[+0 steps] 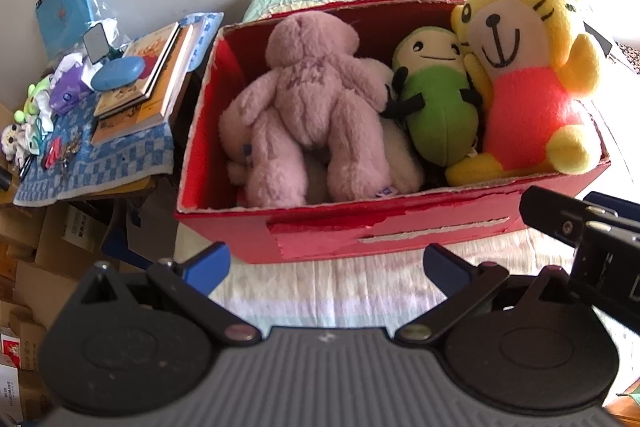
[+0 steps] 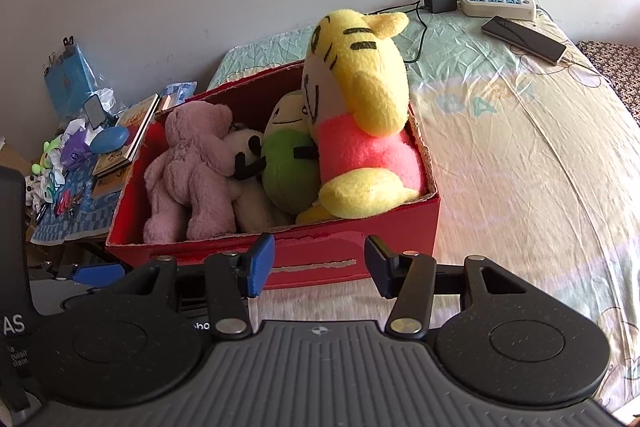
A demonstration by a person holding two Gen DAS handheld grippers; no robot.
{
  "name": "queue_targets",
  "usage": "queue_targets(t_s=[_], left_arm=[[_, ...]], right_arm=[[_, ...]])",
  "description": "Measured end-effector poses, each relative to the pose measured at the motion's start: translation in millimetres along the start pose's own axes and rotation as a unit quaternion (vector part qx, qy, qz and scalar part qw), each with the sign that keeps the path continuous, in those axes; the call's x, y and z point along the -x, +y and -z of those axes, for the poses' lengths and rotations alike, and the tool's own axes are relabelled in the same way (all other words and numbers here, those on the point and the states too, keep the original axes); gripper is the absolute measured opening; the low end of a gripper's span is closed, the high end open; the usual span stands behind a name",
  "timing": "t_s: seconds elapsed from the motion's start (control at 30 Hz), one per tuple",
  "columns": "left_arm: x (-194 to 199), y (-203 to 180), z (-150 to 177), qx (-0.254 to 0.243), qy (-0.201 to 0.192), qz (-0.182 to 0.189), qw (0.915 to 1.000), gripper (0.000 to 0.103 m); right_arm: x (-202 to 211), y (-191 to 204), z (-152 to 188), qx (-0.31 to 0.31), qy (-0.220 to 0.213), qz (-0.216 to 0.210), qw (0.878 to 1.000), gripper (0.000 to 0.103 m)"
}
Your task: Organize objects
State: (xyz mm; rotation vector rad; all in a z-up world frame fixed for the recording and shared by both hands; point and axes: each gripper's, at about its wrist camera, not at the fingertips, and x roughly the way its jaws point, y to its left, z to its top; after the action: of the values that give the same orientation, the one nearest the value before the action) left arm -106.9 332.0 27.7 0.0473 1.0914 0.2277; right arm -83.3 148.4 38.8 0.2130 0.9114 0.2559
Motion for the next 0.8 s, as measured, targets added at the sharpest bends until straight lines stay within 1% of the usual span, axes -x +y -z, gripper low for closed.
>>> queue_targets(t_s=[0.4, 0.8], left_arm=[[-2.8, 3.8, 0.8, 0.013, 0.006, 0.004, 0.9999, 0.103], [-5.7, 6.3, 2.3, 0.02, 0.009, 0.011, 0.9997, 0.102]], right_arm=[[0.0, 4.2, -0.7, 0.014, 0.001, -0.006, 1.0, 0.053], [-1.2, 6.5, -1.5, 0.022, 0.002, -0.004, 1.0, 0.053]])
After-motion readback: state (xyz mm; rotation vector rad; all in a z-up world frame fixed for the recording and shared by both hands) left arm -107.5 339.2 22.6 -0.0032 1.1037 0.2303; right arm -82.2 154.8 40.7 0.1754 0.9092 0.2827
